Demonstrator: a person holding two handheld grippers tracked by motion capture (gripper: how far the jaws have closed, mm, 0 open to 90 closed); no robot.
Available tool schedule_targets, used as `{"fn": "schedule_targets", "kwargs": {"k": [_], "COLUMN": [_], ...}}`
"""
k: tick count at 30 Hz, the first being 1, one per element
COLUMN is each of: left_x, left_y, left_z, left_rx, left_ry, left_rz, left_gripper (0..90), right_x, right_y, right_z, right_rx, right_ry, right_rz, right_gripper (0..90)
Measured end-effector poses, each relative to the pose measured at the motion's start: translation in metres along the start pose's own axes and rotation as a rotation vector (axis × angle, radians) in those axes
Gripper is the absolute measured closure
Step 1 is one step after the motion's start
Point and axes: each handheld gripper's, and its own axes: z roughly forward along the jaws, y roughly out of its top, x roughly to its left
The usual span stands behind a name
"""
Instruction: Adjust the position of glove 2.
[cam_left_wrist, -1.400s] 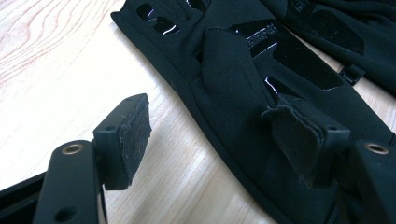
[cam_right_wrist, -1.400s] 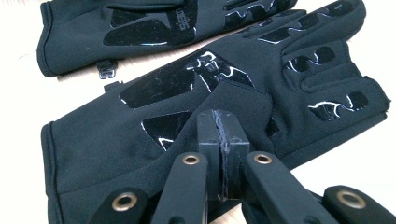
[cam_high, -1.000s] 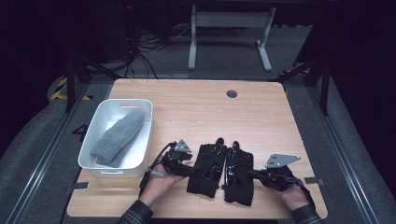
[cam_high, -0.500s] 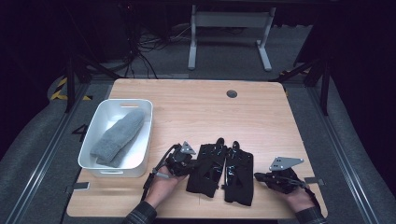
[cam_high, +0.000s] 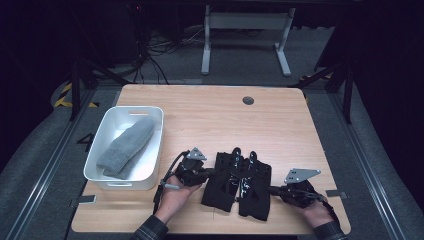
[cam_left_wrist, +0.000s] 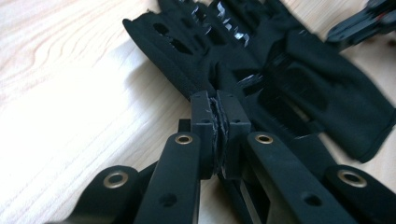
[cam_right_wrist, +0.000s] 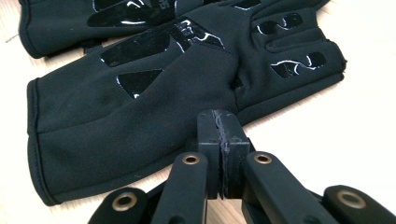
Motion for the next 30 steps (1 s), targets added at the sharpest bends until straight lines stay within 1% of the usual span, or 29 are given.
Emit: {"fn": "schedule_targets", "kwargs": {"k": [2,3,5,6,7,8,12,14,16,18,20,23,26,30], "left_x": [-0.002,-0.004,-0.006,-0.007,-0.007,-0.007,-0.006,-0.007,-0.007,-0.008,-0.009,-0.011,-0.012,-0.013], "left_y": [0.003,0.005,0.008,0.01,0.01,0.012,0.015,0.017,0.021,0.025,0.027,0.028,0.031,0.035], "left_z": [-0.002,-0.003,-0.004,-0.004,-0.004,-0.004,-0.004,-0.005,-0.007,-0.009,-0.008,-0.006,-0.006,-0.004], "left_rx": [-0.015,-0.022,-0.032,-0.038,-0.038,-0.049,-0.068,-0.077,-0.095,-0.106,-0.112,-0.11,-0.124,-0.129], "left_ry": [-0.018,-0.028,-0.037,-0.047,-0.047,-0.063,-0.092,-0.098,-0.114,-0.122,-0.135,-0.143,-0.143,-0.147], "left_rz": [-0.004,0.0,0.009,0.008,0.008,0.001,-0.02,-0.019,-0.028,-0.022,-0.027,-0.028,-0.017,-0.006], "left_gripper": [87.2,87.2,87.3,87.3,87.3,87.3,87.4,87.4,87.5,87.5,87.5,87.5,87.5,87.6], "right_x": [0.001,0.001,0.002,0.002,0.002,0.003,0.004,0.003,0.003,0.003,0.002,0.002,0.001,0.001], "right_y": [0.001,0.002,0.004,0.005,0.005,0.007,0.012,0.012,0.013,0.013,0.014,0.014,0.015,0.019], "right_z": [0.001,0.002,0.004,0.005,0.005,0.006,0.01,0.01,0.012,0.012,0.013,0.014,0.015,0.019], "right_rx": [-0.003,-0.005,-0.007,-0.006,-0.006,-0.007,-0.007,-0.006,-0.007,-0.006,-0.006,-0.006,-0.009,-0.01], "right_ry": [0.007,0.01,0.02,0.023,0.023,0.026,0.034,0.034,0.032,0.033,0.034,0.038,0.036,0.04], "right_rz": [-0.001,0.0,0.0,-0.002,-0.002,-0.005,-0.011,-0.009,-0.01,-0.011,-0.009,-0.006,-0.003,-0.005], "right_gripper": [89.7,89.6,89.6,89.6,89.6,89.6,89.6,89.6,89.6,89.6,89.6,89.6,89.6,89.6]}}
